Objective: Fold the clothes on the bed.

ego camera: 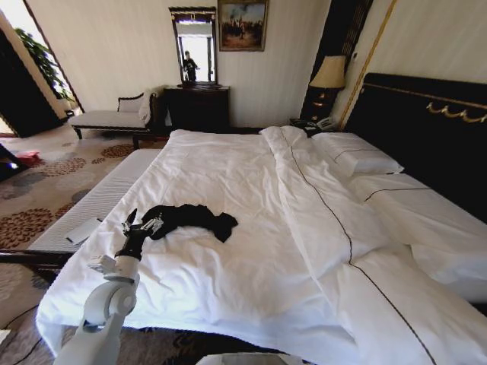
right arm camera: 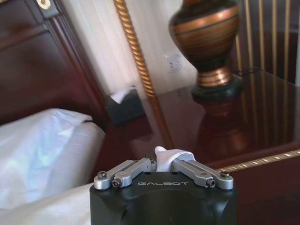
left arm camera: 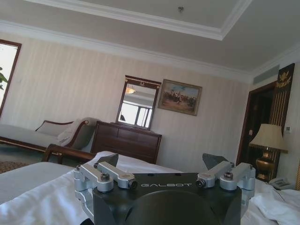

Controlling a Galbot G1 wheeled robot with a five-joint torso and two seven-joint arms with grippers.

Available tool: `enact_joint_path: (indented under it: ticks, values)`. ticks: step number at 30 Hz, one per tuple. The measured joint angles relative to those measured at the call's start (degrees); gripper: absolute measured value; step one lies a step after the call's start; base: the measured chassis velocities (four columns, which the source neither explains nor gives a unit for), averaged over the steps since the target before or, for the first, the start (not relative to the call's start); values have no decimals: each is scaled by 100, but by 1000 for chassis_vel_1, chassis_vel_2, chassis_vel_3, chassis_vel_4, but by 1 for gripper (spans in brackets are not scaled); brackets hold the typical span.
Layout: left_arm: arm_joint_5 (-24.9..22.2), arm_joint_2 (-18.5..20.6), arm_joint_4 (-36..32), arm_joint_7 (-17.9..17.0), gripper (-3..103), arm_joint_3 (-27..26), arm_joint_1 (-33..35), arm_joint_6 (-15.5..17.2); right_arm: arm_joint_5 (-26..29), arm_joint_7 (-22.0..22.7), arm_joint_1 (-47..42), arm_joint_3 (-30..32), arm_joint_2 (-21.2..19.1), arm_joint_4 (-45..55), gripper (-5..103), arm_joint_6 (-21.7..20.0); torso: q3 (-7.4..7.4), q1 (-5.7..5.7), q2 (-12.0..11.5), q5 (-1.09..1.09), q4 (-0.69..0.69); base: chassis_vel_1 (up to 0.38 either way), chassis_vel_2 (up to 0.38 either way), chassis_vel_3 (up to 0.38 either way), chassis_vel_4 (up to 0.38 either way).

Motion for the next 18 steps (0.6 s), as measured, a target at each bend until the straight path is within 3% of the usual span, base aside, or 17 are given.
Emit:
enact_joint_path:
  ticks: [10, 18]
  values:
    - [-37, 17, 3, 2, 100, 17, -17, 0, -284, 243, 35, -189, -33, -1017, 0, -61, 0, 0, 0, 1, 5, 0, 0, 0, 0]
    - [-9, 7, 31, 3, 100, 61, -35, 9, -397, 358, 156, -282, -34, -1278, 0, -161, 0, 1, 0, 0, 0, 0, 0, 0, 0]
